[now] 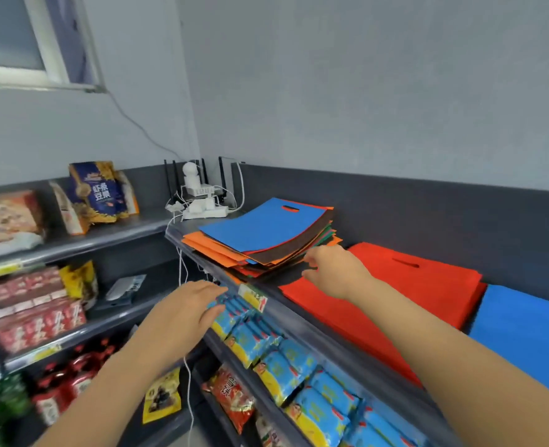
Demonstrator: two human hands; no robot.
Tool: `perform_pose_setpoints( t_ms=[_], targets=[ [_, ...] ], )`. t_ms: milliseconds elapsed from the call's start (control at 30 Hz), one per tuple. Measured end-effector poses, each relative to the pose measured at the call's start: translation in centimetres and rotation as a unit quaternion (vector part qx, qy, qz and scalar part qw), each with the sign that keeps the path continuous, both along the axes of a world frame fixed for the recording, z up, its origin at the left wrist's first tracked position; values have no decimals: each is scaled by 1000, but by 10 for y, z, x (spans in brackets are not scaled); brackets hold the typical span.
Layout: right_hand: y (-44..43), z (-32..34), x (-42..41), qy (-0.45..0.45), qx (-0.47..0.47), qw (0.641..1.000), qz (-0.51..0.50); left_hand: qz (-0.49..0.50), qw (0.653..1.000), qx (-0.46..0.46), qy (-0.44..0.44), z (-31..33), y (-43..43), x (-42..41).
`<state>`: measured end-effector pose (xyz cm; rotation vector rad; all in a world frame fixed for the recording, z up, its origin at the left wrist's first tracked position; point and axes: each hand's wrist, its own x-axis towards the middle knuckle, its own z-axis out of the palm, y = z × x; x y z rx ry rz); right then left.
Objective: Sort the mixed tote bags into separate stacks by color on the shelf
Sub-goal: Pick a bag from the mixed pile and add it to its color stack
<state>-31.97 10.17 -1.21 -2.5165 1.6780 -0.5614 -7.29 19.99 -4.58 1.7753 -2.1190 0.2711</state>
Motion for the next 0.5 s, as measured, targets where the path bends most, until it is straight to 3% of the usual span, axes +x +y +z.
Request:
perform_pose_setpoints(
  t_ms=[233,500],
  targets=[
    [-77,0,64,19,33,998,57,18,1000,-7,1,4,-64,50],
    [-131,-6,116,49,74,993,82,-45,999,-16,-4,8,-155,94]
  ],
)
